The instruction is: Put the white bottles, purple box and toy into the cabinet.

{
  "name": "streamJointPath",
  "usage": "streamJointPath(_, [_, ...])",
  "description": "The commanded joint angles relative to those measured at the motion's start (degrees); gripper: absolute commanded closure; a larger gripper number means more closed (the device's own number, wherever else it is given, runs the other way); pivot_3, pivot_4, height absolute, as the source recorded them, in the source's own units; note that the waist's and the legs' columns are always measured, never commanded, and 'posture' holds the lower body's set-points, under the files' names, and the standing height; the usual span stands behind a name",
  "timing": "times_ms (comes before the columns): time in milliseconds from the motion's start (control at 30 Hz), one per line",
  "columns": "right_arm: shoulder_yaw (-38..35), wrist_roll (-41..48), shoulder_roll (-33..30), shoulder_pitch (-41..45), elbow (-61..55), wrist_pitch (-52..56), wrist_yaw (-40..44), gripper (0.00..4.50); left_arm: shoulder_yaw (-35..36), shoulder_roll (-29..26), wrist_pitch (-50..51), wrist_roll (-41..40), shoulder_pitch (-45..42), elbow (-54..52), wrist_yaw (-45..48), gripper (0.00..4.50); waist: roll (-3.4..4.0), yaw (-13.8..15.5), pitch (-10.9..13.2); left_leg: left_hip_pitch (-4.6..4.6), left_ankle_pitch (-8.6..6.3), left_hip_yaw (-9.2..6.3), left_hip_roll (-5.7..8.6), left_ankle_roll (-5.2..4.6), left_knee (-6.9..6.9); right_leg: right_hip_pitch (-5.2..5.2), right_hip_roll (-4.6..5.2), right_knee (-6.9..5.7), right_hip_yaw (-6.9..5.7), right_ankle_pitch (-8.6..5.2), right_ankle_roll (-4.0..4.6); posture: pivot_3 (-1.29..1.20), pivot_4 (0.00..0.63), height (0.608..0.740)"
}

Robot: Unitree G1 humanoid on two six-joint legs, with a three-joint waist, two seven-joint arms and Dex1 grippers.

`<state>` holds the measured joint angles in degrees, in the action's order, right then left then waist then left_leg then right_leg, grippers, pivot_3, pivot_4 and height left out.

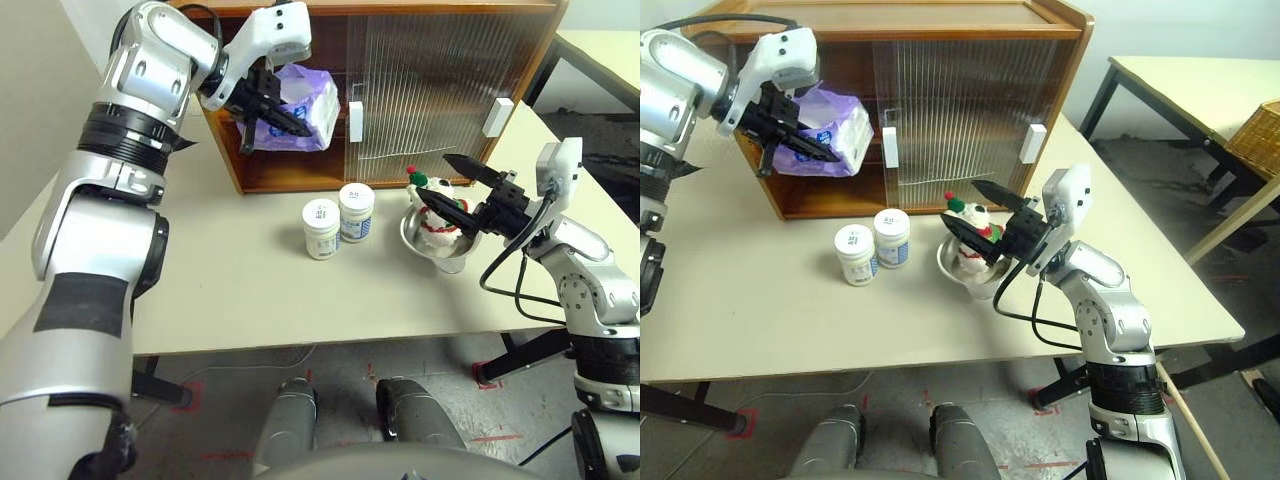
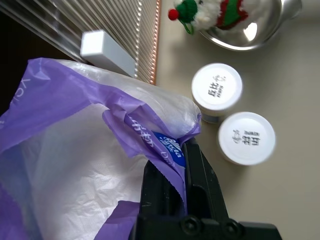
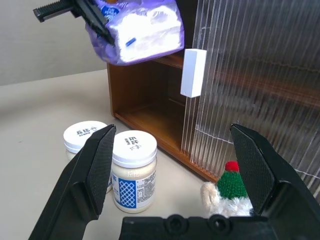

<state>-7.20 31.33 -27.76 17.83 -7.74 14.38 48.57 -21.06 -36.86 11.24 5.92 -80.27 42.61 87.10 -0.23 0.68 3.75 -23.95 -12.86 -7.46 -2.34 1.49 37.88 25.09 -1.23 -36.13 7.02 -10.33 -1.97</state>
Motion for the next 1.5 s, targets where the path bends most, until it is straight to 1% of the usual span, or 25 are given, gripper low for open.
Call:
streamJointPath(33, [0.63,-0.70,0.12,-0.10,0.12,-0.18,-0.01,0.00,-0.09,0.96,-3.99,2.92,-2.25,5.15,-3.69,4.47,0.00,-0.02,0.00,0.00,0.00,0.01,0.00,0.00,0.00,0.00,-0.01,0.01,0.00,0.00,-0.01,0.00,0.068,0.740])
streamJointPath(167, [0.56,-0.68,0.19,-0.40,-0.10,-0.22,-0.18,0.00,-0.21,2.39,-7.59,5.72,-3.86,12.09,-8.46,4.47,-0.01,-0.04,0.00,0.00,0.00,0.04,0.02,0.00,-0.02,0.00,-0.02,0.03,0.01,-0.02,-0.04,0.00,0.069,0.740])
streamJointPath(367, [0.52,-0.65,0.26,-0.54,-0.25,-0.25,-0.38,0.00,0.56,4.34,-10.50,7.61,-5.33,19.39,-12.04,4.47,-0.05,-0.06,0.03,-0.02,0.00,0.05,0.05,0.00,-0.03,0.00,-0.06,0.05,-0.01,-0.04,-0.07,-0.01,0.072,0.740])
streamJointPath(500, [0.44,-0.57,0.29,-0.76,-0.53,-0.18,-0.60,0.00,1.16,6.04,-12.34,8.69,-5.87,24.10,-17.57,4.47,-0.05,-0.01,0.04,-0.02,0.00,0.08,0.10,0.00,-0.03,-0.01,-0.05,0.06,-0.04,-0.07,-0.12,-0.01,0.072,0.740])
streamJointPath(700, [0.48,-0.44,0.32,-1.07,-0.95,-0.07,-0.83,0.00,1.94,7.52,-14.21,9.95,-6.22,27.85,-23.98,4.47,-0.07,-0.10,0.06,0.02,0.01,0.23,0.18,-0.01,0.04,-0.08,-0.07,0.06,-0.06,-0.01,-0.32,-0.02,0.074,0.740])
streamJointPath(933, [0.39,-0.38,0.21,-1.30,-1.23,0.02,-0.97,0.00,1.48,7.55,-18.62,12.93,-5.32,29.94,-31.07,4.47,-0.09,-0.41,0.10,0.23,0.01,0.31,0.23,-0.01,0.05,-0.24,-0.10,0.05,-0.04,-0.01,-0.33,-0.02,0.073,0.740])
streamJointPath(1033, [0.42,-0.33,0.14,-1.28,-1.25,0.06,-1.01,0.00,1.65,7.49,-19.70,13.78,-5.05,30.50,-31.88,3.78,-0.10,-0.49,0.12,0.26,0.00,0.34,0.24,-0.01,0.02,-0.24,-0.11,0.06,-0.04,-0.01,-0.33,-0.02,0.072,0.740])
streamJointPath(1367, [0.60,-0.35,0.11,-0.76,-0.76,0.06,-0.73,0.00,3.17,7.94,-20.44,13.62,-4.92,30.82,-31.04,0.26,-0.13,-0.34,0.13,0.05,-0.02,0.41,0.43,-0.05,-0.01,-0.10,-0.10,0.19,-0.03,-0.08,-0.42,-0.01,0.070,0.740])
streamJointPath(1400, [0.60,-0.35,0.08,-0.73,-0.71,0.08,-0.70,0.00,3.19,7.89,-20.81,13.72,-4.90,30.73,-31.06,0.02,-0.12,-0.40,0.15,0.01,-0.03,0.35,0.42,-0.07,0.03,-0.11,-0.03,0.22,0.00,-0.08,-0.44,-0.01,0.071,0.740])
streamJointPath(1500, [0.63,-0.34,0.04,-0.74,-0.72,0.15,-0.66,0.00,3.31,7.78,-21.60,13.88,-4.88,30.50,-31.64,0.02,-0.13,-0.38,0.15,0.00,-0.03,0.34,0.52,-0.10,0.07,-0.12,0.02,0.20,0.02,-0.10,-0.45,-0.01,0.071,0.740])
